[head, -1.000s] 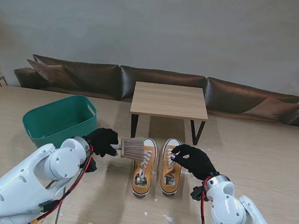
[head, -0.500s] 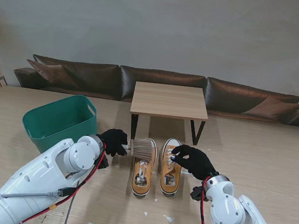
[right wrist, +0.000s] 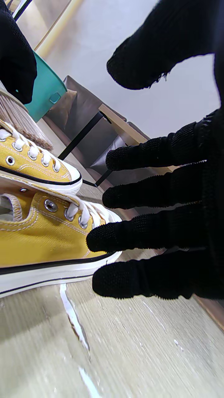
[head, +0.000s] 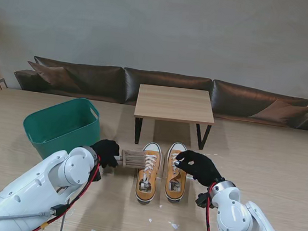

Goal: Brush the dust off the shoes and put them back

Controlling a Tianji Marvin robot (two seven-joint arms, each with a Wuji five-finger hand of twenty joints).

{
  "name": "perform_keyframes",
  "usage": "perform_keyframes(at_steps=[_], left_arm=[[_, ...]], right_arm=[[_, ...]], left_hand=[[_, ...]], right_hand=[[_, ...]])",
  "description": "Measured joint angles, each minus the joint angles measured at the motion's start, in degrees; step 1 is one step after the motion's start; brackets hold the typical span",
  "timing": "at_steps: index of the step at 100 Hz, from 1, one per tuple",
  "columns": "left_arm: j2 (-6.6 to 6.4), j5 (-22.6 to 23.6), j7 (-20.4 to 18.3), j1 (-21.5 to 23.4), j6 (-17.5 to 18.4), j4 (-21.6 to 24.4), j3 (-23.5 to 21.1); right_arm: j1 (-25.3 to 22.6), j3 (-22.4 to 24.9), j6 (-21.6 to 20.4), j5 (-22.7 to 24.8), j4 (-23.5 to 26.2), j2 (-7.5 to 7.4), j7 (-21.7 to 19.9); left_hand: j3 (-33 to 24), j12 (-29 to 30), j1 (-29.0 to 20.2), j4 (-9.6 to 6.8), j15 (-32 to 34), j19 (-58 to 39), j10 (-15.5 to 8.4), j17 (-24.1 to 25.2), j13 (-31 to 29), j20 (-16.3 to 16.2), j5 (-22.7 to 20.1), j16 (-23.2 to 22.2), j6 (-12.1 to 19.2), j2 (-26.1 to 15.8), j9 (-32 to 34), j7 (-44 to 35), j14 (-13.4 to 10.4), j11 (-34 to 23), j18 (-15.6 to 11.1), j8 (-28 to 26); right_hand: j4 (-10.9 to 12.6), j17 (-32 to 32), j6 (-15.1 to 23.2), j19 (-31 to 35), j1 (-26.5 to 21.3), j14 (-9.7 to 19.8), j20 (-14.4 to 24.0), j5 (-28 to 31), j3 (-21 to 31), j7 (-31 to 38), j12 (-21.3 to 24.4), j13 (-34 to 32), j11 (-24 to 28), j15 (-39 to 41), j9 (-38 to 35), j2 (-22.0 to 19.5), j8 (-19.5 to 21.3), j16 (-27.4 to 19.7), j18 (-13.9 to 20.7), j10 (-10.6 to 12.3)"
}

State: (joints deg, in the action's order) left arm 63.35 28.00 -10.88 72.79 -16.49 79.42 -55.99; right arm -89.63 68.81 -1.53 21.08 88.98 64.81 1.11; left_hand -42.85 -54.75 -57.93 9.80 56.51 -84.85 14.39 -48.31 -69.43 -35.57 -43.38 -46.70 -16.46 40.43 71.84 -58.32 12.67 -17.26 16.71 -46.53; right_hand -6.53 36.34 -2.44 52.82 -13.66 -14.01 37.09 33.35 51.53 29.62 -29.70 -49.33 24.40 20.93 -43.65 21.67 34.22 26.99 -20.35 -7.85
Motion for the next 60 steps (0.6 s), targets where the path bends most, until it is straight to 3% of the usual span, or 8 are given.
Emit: perform_keyframes(at_steps=[33,60], left_arm=[[-1.77,6.81,-3.05,5.32,-1.36,7.47,-4.83],[-2.28,5.15,-3.43,6.10,-1.05,10.30,-5.78]], right_arm=[[0.16,-0.16,0.45,-0.01,-0.10,-0.06,-0.42],[1.16,-0.81,0.89,0.32,-1.20,0.11,1.08]], left_hand=[[-0.01,0.03,-0.46,-0.01,0.00,0.00,0.00,-0.01,0.00,0.00,-0.41,0.03,0.09,0.00,0.00,0.00,0.00,0.00,0.00,0.07],[-0.01,0.05,-0.53,-0.01,0.00,0.00,0.00,-0.02,0.00,0.00,-0.44,0.04,0.14,0.00,0.01,0.00,0.00,0.00,0.00,0.07]], right_hand=[[0.00,0.00,-0.01,0.00,0.00,0.00,0.00,0.00,-0.03,0.00,0.00,0.00,0.00,0.00,0.00,-0.69,0.00,0.00,-0.01,-0.01],[0.00,0.00,-0.02,0.00,0.00,0.00,0.00,0.00,-0.03,0.00,0.00,0.00,0.00,0.00,0.00,-0.70,0.00,0.00,-0.01,-0.04]])
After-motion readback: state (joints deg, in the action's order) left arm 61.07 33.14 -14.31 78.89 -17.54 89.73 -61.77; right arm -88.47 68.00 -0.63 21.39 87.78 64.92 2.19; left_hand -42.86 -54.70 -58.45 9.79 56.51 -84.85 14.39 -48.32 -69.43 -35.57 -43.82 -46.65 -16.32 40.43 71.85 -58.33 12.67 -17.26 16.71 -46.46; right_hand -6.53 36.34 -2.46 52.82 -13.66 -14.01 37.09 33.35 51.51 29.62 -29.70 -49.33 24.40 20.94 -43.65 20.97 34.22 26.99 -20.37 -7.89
